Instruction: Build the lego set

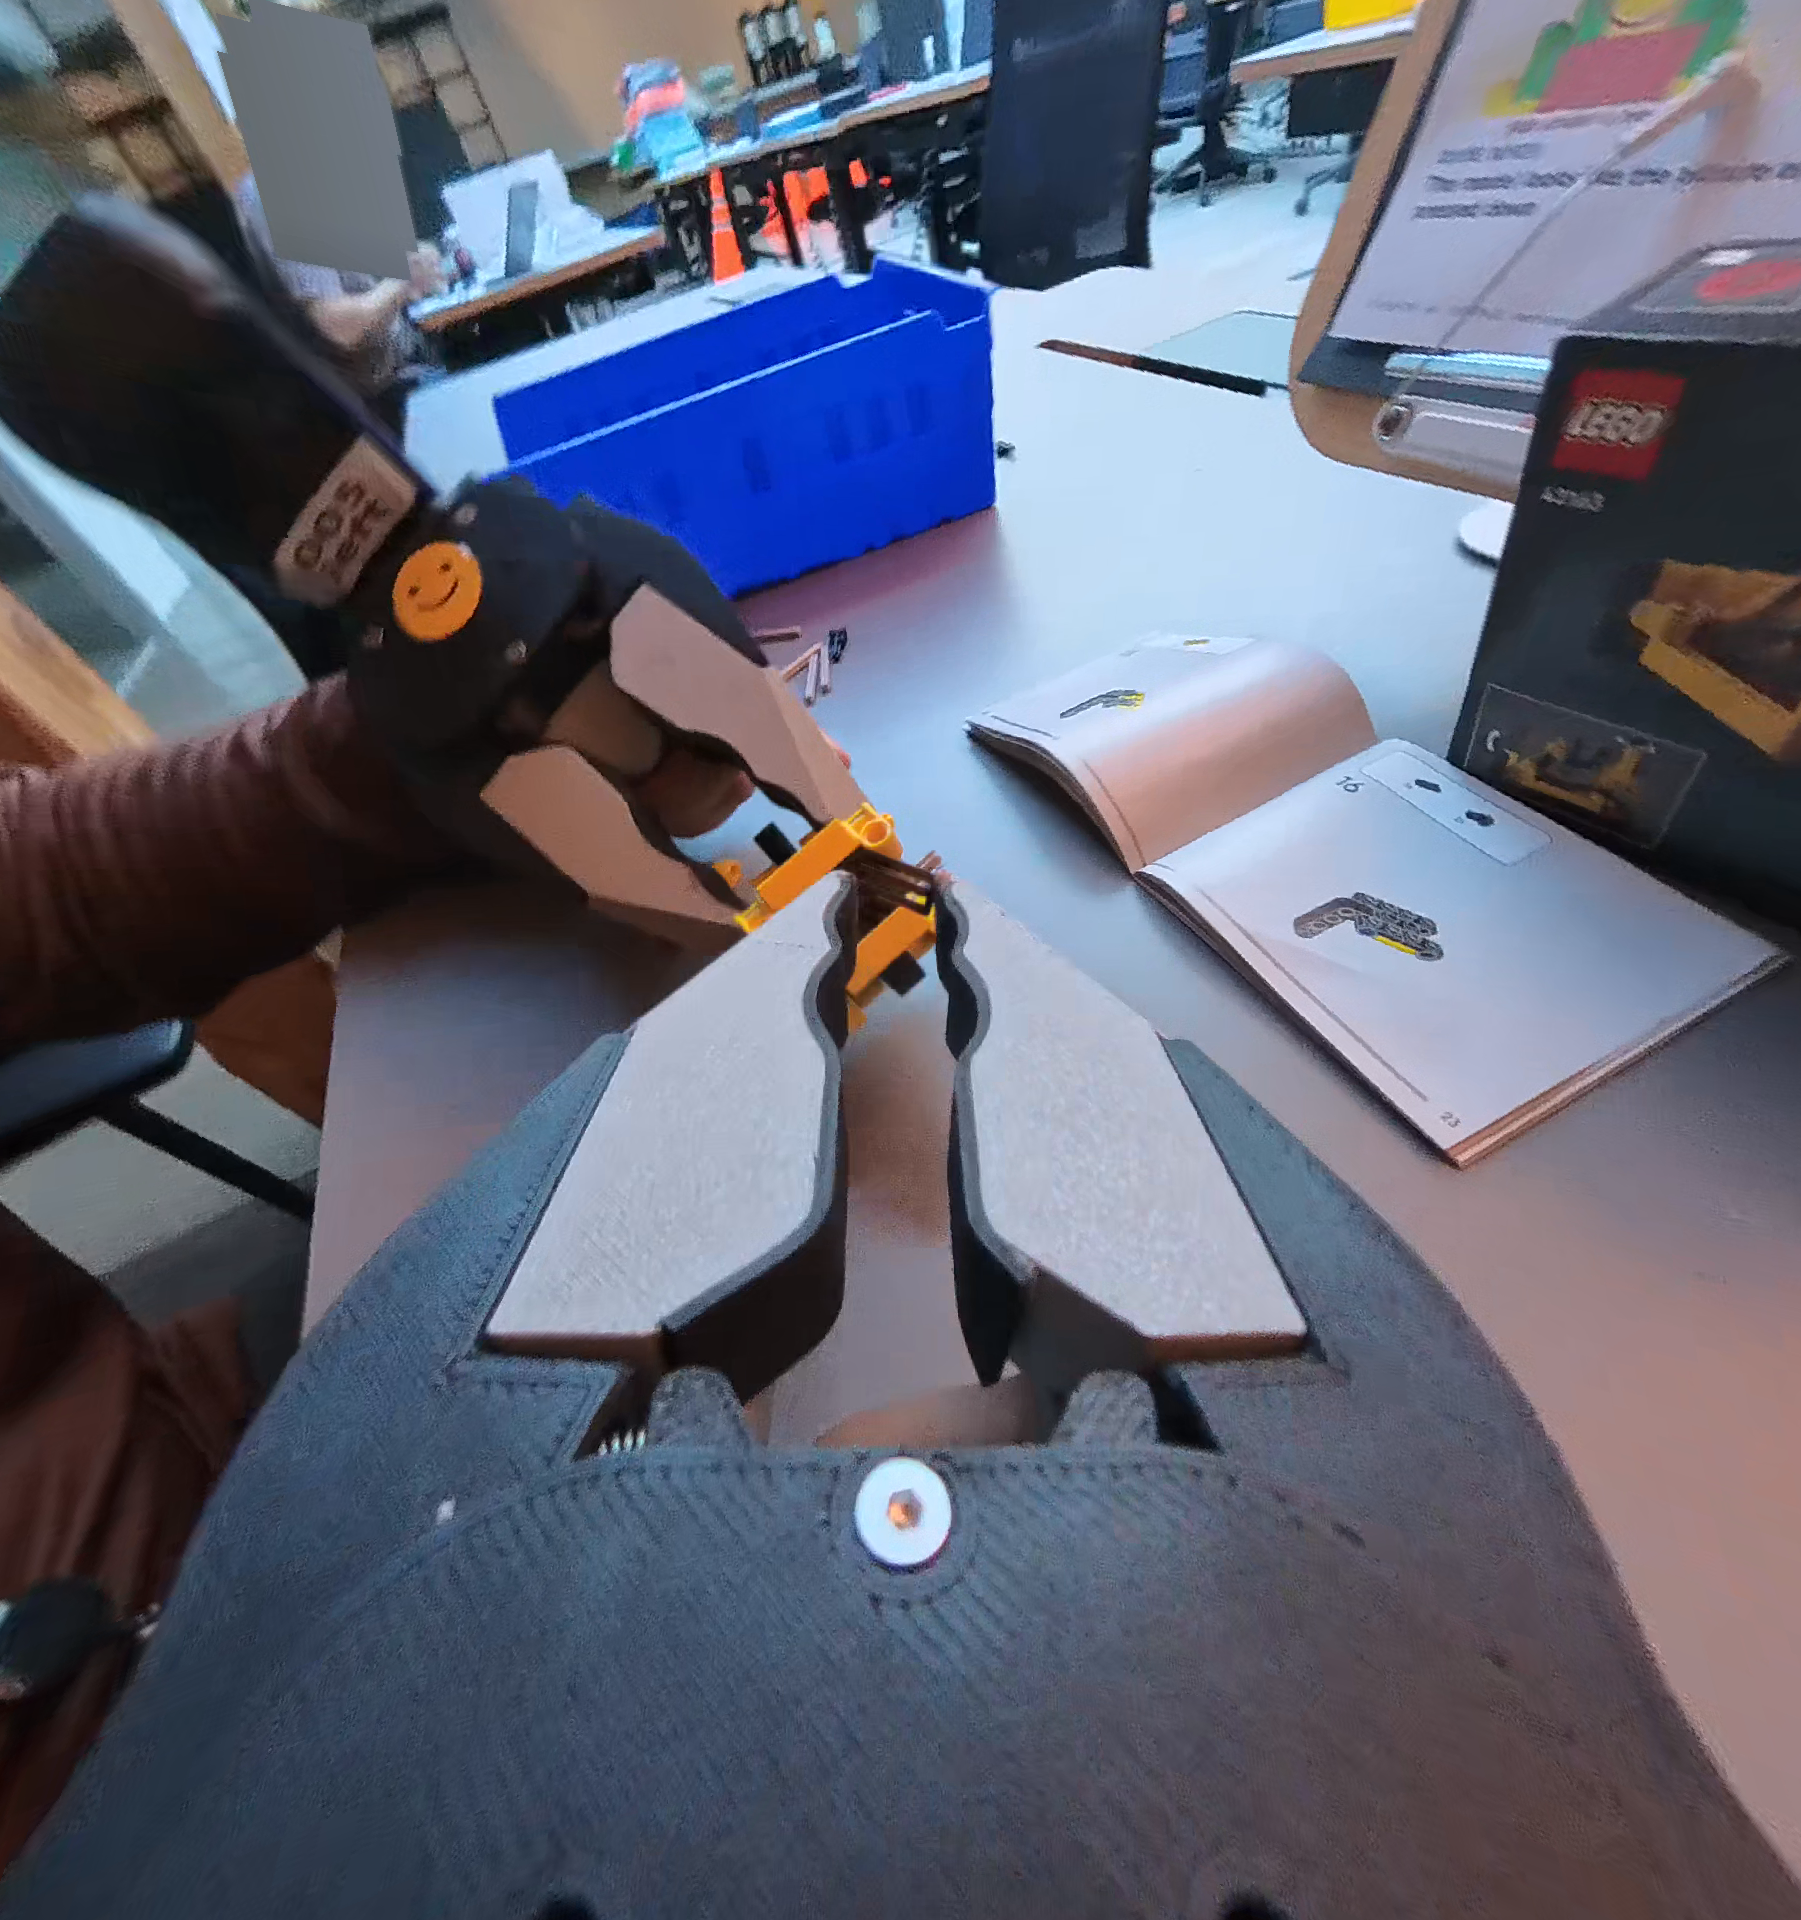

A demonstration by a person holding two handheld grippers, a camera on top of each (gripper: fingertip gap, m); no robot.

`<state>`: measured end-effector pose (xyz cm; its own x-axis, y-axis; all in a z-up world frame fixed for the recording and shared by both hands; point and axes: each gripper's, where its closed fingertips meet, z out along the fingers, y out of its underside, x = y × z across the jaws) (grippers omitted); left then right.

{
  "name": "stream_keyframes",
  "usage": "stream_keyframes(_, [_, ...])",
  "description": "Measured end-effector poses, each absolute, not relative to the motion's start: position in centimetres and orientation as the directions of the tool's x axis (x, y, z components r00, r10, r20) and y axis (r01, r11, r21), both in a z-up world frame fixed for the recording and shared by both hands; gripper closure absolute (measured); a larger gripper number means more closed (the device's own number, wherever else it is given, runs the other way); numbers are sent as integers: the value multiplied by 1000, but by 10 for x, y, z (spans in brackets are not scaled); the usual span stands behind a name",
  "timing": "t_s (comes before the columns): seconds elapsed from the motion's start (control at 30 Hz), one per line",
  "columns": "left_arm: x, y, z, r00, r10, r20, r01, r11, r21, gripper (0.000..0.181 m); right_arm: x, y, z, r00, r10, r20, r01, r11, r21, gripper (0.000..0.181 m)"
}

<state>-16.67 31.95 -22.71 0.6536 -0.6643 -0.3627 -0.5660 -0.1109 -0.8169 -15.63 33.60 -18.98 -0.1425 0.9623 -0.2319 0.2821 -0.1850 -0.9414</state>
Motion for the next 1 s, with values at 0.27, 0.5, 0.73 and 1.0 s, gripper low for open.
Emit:
stream_keyframes(0.27, [-170, 336, -220, 717, -514, -471, -590, -86, -803, 157, -162, 343, -190, -76, 960, -268, 273, -239, -932, 170])
stream_keyframes(0.5, [-169, 341, -219, 736, -476, -481, -579, -74, -812, 157, -168, 344, -192, -36, 974, -225, 287, -206, -935, 170])
stream_keyframes(0.73, [-168, 344, -206, 777, -395, -490, -541, -21, -841, 157, -167, 347, -175, -42, 977, -210, 294, -189, -937, 170])
stream_keyframes(1.0, [-173, 344, -173, 841, -240, -484, -478, 87, -874, 157, -176, 345, -145, -93, 992, -89, 422, -42, -906, 170])
